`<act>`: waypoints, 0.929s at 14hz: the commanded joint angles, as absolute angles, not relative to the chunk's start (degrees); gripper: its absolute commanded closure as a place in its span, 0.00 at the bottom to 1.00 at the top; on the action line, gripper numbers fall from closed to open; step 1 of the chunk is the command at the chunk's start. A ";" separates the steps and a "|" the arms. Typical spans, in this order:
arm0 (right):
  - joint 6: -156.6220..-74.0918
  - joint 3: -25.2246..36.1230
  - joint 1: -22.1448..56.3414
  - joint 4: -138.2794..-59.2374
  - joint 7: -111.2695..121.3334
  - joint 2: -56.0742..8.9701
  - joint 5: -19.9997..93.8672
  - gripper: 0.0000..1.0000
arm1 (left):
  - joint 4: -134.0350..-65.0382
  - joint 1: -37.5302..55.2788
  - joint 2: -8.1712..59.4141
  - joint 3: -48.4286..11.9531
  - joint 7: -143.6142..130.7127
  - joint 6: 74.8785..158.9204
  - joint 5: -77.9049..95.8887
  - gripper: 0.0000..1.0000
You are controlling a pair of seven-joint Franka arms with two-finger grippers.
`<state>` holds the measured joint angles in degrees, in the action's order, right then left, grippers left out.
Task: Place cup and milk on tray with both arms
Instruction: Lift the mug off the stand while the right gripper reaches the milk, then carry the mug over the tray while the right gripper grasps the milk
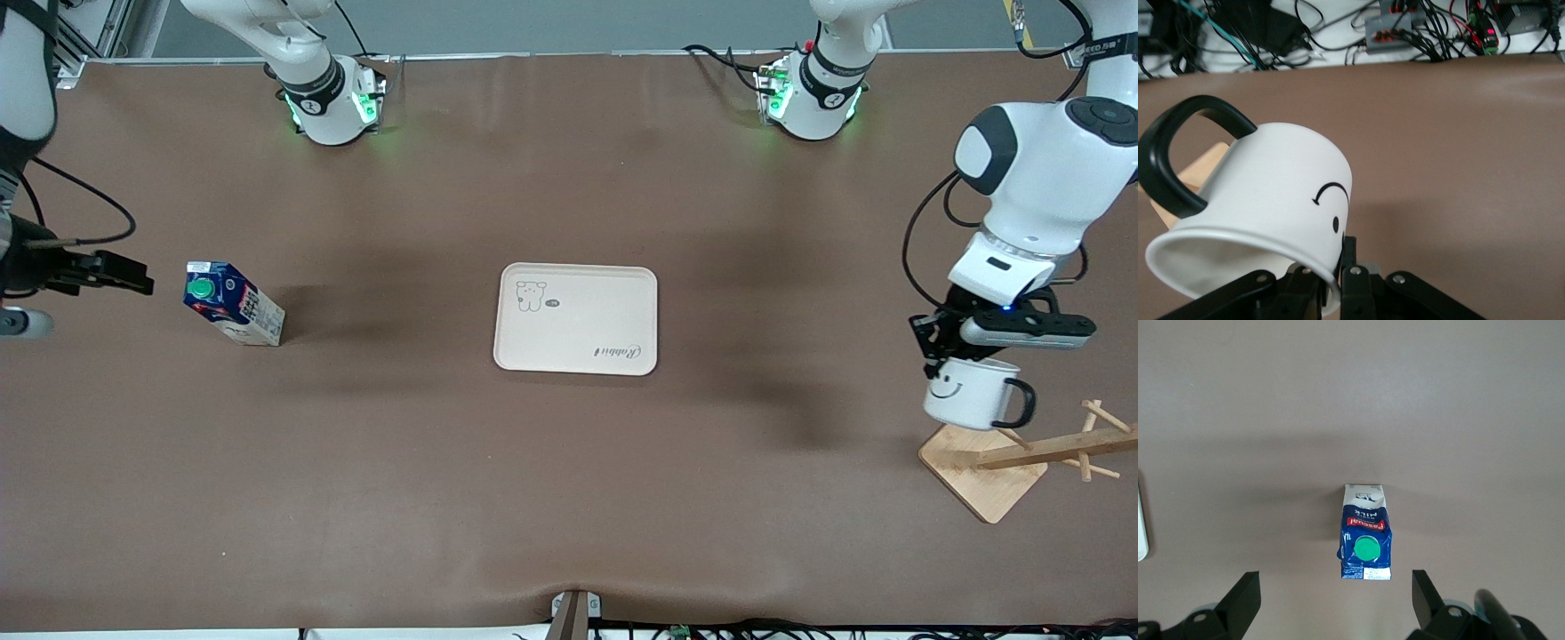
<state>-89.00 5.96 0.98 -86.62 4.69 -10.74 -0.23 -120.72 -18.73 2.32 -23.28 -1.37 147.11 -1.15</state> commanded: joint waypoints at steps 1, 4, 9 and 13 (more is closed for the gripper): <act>-88.85 5.89 0.18 -85.17 5.19 -13.09 -1.49 0.00 | -114.37 -18.81 3.24 -26.88 -8.41 135.57 -1.23 1.00; -88.16 5.98 -0.17 -85.34 5.10 -14.24 -1.50 0.00 | -111.36 -17.76 6.32 -32.76 -19.82 128.95 -1.58 1.00; -89.28 5.98 -2.45 -93.41 5.01 -14.59 -1.15 0.00 | -109.87 -7.58 12.82 -34.54 -31.97 126.40 -2.11 1.00; -95.53 5.98 -2.37 -101.93 5.01 -11.87 -1.14 0.00 | -104.34 0.86 21.42 -34.45 -44.62 123.58 -2.11 1.00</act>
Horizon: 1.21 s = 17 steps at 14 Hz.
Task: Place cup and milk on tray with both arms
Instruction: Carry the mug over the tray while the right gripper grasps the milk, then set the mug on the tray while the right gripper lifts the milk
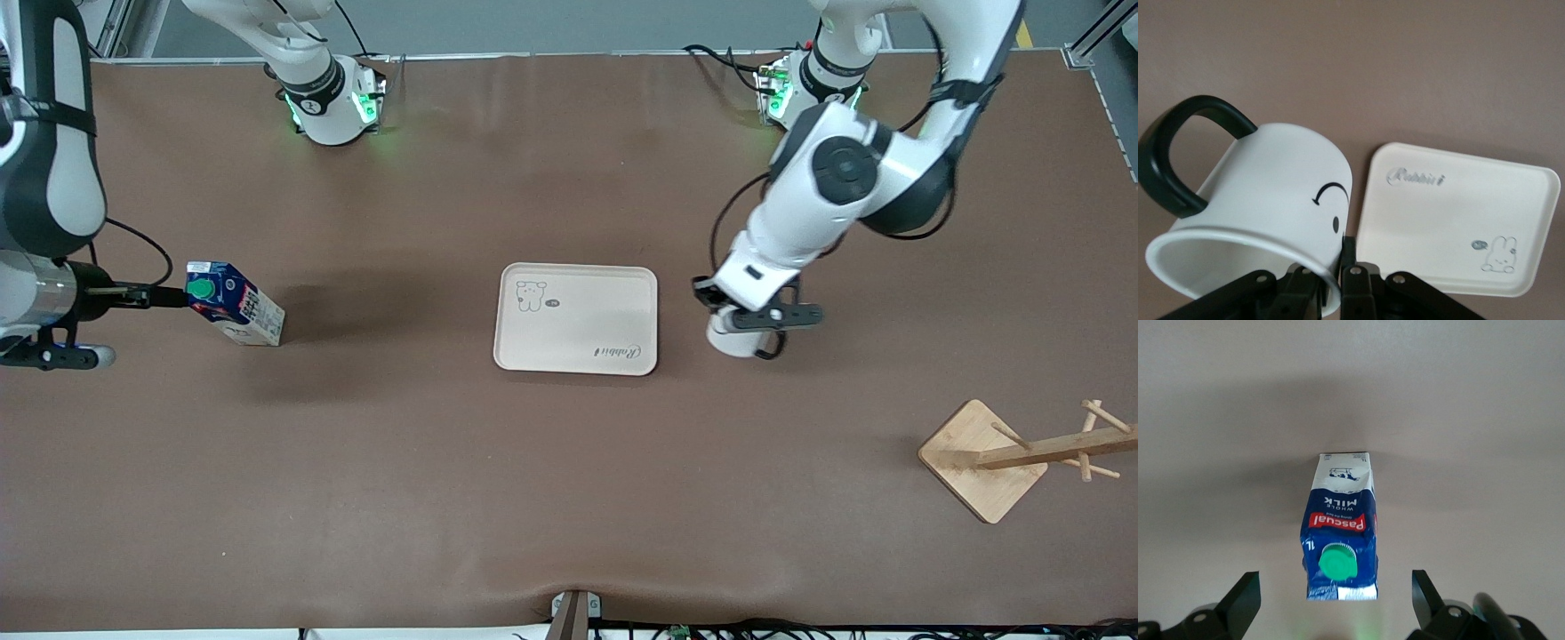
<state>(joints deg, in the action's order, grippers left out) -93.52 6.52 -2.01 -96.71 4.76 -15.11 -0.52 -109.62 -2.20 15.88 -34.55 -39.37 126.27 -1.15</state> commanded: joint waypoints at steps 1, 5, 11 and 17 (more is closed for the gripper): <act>-96.15 5.98 -2.29 -103.61 5.01 -11.26 -1.14 0.00 | -103.02 2.44 23.79 -34.45 -47.17 123.40 -2.11 1.00; -101.15 5.98 -2.37 -109.94 5.01 -9.23 -1.14 0.00 | -98.19 7.81 31.71 -34.19 -51.40 123.40 -2.20 1.00; -112.14 5.98 -2.46 -121.89 5.01 -5.02 -1.14 0.23 | -94.92 16.50 39.20 -29.55 -55.63 123.31 -2.99 1.00; -109.88 5.98 -2.55 -118.76 4.57 -5.18 -1.14 1.00 | -94.83 19.34 39.55 -26.37 -56.16 120.94 -3.08 0.93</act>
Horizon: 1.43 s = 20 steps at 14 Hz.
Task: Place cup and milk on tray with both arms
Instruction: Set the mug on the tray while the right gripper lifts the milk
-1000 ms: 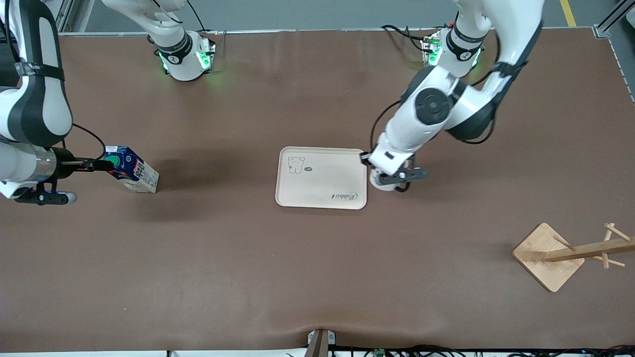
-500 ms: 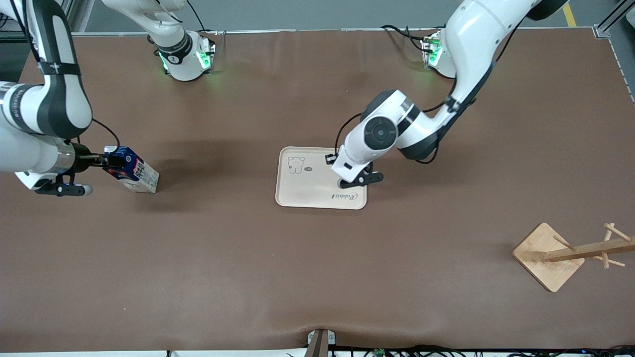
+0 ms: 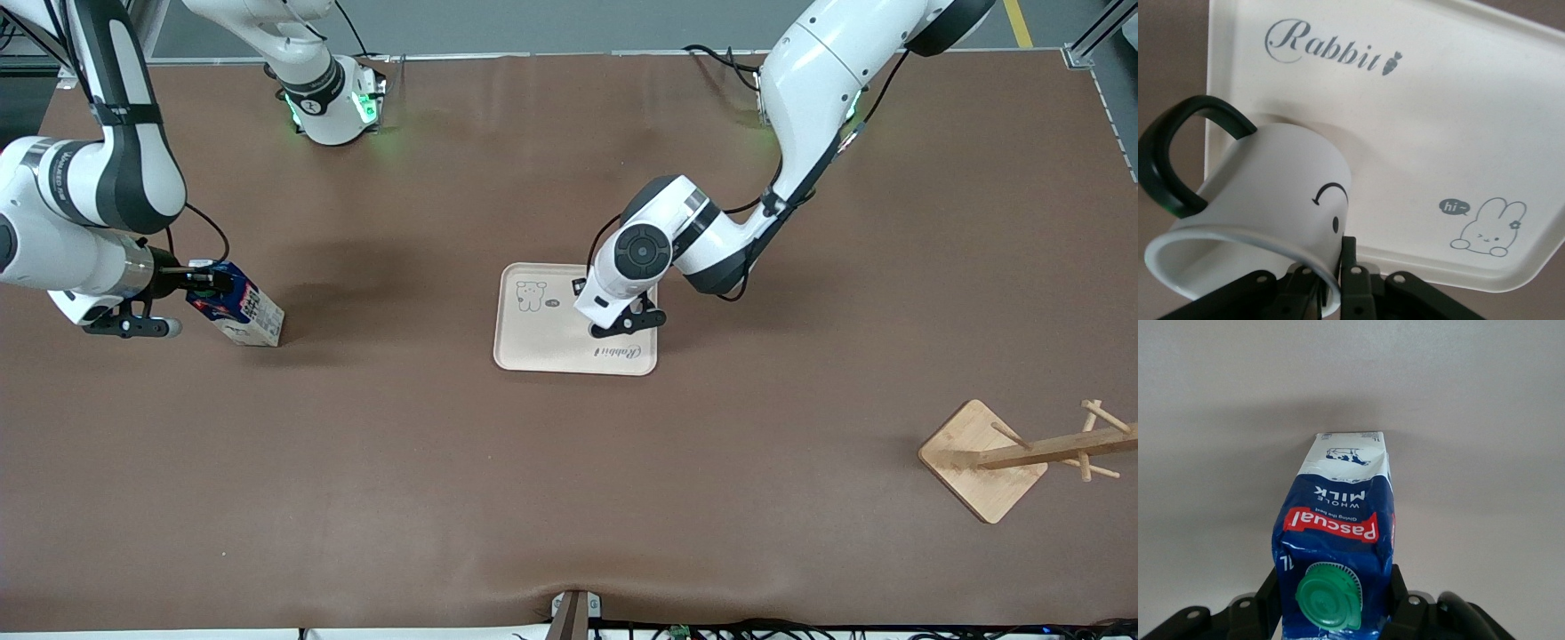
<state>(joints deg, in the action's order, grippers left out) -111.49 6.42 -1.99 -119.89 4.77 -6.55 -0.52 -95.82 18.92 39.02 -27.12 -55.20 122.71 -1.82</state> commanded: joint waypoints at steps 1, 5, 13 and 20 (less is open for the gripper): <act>-106.38 5.98 -2.64 -114.91 4.48 -5.45 -1.14 1.00 | -94.83 19.25 39.46 -26.11 -56.16 120.59 -3.08 0.68; -90.56 5.89 -2.20 -97.07 5.01 -11.24 -0.88 1.00 | -92.82 18.81 39.02 -26.10 -55.99 118.84 -3.08 0.00; -85.34 5.62 11.74 -89.48 -9.80 -14.76 1.58 1.00 | -83.41 14.52 33.33 -26.10 -55.72 104.16 -3.25 0.00; -86.04 5.63 25.57 -85.17 -21.93 -21.96 16.59 1.00 | -83.41 2.92 22.16 -26.19 -44.76 97.13 -3.25 0.00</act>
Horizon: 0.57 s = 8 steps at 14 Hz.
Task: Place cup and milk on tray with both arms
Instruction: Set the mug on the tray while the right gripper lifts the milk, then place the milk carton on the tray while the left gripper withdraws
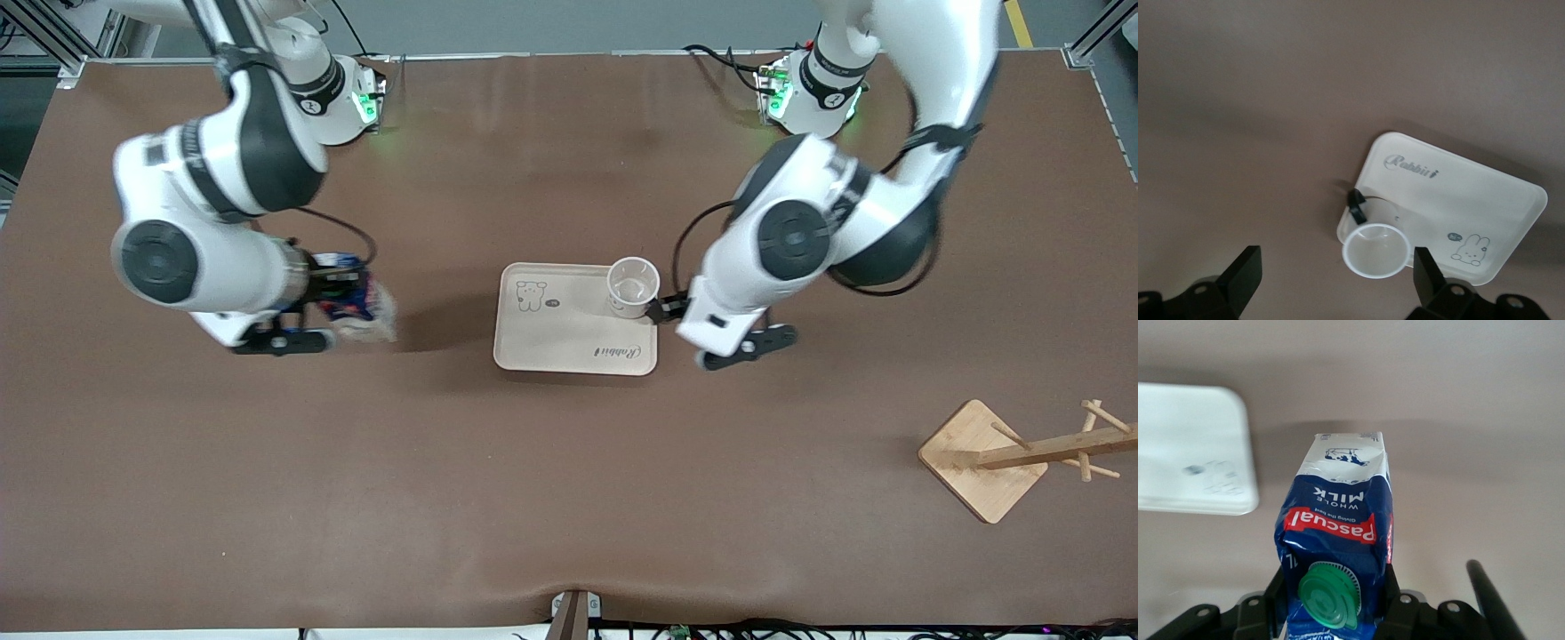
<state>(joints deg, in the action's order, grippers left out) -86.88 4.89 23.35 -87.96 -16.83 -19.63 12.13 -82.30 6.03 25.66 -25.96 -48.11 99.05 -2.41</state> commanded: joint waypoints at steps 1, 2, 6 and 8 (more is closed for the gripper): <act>-86.13 5.63 27.32 -83.51 -26.32 -22.76 17.31 1.00 | -83.41 1.33 20.67 -26.19 -43.08 96.60 -3.25 0.00; -86.13 5.62 29.51 -81.23 -29.50 -24.50 17.40 1.00 | -83.41 -0.25 19.35 -26.19 -41.33 95.72 -3.25 0.00; -87.53 5.62 35.93 -75.68 -36.29 -29.70 17.23 1.00 | -83.41 -6.40 15.56 -26.10 -34.83 94.05 -3.25 0.00; -90.34 5.71 38.75 -75.59 -37.87 -31.28 16.97 1.00 | -83.41 -10.26 13.72 -26.10 -29.99 92.65 -3.25 0.00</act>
<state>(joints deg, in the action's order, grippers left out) -89.61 4.84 36.65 -78.76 -35.89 -28.23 16.25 -82.31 -7.12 16.40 -25.82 -33.88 94.13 -2.48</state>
